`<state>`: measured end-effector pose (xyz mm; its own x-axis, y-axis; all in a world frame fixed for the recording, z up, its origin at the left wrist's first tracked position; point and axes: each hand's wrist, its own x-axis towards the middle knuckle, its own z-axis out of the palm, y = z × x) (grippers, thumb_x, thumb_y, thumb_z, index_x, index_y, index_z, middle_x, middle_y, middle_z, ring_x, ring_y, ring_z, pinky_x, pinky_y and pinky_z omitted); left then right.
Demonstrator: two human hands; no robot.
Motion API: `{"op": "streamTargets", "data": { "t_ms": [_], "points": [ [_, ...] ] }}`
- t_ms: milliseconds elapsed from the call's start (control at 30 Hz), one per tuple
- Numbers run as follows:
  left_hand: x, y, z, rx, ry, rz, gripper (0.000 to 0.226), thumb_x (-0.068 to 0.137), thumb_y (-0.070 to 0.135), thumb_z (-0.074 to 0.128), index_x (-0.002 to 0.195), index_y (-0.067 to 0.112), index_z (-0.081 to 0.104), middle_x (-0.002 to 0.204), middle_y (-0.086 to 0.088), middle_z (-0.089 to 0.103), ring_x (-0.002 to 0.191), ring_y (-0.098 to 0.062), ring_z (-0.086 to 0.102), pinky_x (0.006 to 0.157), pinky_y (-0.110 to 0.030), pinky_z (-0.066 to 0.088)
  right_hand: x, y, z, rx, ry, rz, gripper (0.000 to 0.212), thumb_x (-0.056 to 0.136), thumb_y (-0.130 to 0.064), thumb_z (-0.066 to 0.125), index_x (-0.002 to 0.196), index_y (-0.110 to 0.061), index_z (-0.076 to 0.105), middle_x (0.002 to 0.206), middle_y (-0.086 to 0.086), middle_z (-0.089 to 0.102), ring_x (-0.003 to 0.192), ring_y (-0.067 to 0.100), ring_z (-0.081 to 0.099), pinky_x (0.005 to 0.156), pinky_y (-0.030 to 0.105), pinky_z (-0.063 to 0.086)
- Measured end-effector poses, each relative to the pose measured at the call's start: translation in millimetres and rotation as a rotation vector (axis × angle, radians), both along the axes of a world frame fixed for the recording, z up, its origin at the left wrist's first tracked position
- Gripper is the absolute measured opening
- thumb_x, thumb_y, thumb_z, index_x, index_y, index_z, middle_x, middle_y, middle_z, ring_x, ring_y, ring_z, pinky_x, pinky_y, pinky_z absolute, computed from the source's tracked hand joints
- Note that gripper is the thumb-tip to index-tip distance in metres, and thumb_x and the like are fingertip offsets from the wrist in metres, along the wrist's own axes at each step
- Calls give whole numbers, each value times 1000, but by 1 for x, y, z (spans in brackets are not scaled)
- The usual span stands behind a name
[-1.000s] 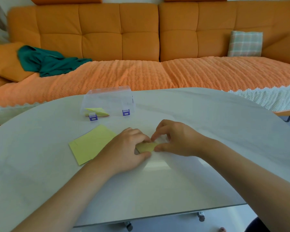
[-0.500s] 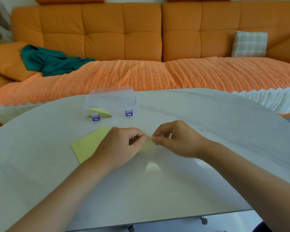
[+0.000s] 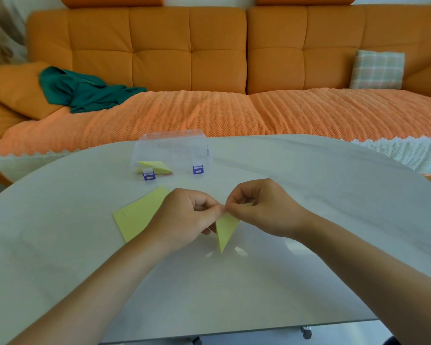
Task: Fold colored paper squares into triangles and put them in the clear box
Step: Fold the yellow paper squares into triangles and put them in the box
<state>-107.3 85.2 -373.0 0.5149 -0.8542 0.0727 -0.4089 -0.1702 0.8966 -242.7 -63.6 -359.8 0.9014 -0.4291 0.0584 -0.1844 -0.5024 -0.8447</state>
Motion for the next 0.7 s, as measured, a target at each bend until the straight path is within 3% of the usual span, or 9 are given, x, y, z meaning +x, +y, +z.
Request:
{"op": "streamTargets", "data": {
  "t_ms": [100, 167, 267, 433, 600, 700],
  "points": [
    [-1, -1, -2, -15, -36, 26, 16, 86, 31, 70, 72, 24, 75, 66, 3, 73, 60, -12, 70, 72, -45, 62, 2, 5, -2, -3, -21, -39, 10, 80, -25, 68, 71, -28, 73, 67, -9, 70, 52, 3, 54, 48, 18, 44],
    [-1, -1, -1, -17, -61, 28, 18, 81, 39, 68, 72, 25, 74, 66, 4, 73, 61, -12, 70, 72, -47, 61, 3, 2, -1, -38, -16, -38, 8, 77, -28, 69, 70, -30, 74, 66, -9, 70, 52, 7, 56, 49, 22, 47],
    [1, -1, 1, 4, -121, 20, 20, 78, 43, 64, 72, 27, 73, 65, 7, 72, 62, -13, 70, 71, -46, 61, 2, -4, 1, -101, -3, -45, 8, 76, -30, 70, 70, -34, 74, 66, -12, 71, 63, 21, 65, 57, 31, 55],
    [13, 2, 3, 6, -120, 69, 16, 76, 42, 65, 73, 29, 74, 67, 8, 73, 63, -11, 71, 72, -46, 62, 2, -19, 0, -124, 2, -118, 14, 77, -26, 70, 68, -35, 74, 62, -14, 69, 50, 0, 57, 47, 13, 44],
    [21, 3, -3, 0, -135, 92, 17, 89, 22, 70, 73, 27, 74, 69, 5, 73, 64, -10, 70, 66, -35, 62, -2, -30, -4, -216, 79, -208, 12, 80, -26, 67, 68, -27, 72, 66, -10, 70, 51, 1, 57, 49, 14, 45],
    [22, 3, -3, -13, -81, 91, 19, 91, 19, 69, 74, 27, 75, 71, 1, 74, 64, -13, 70, 64, -30, 61, -1, -27, -1, -158, -14, -200, 12, 85, -27, 66, 75, -28, 74, 74, -15, 71, 60, 3, 61, 53, 13, 45]
  ]
}}
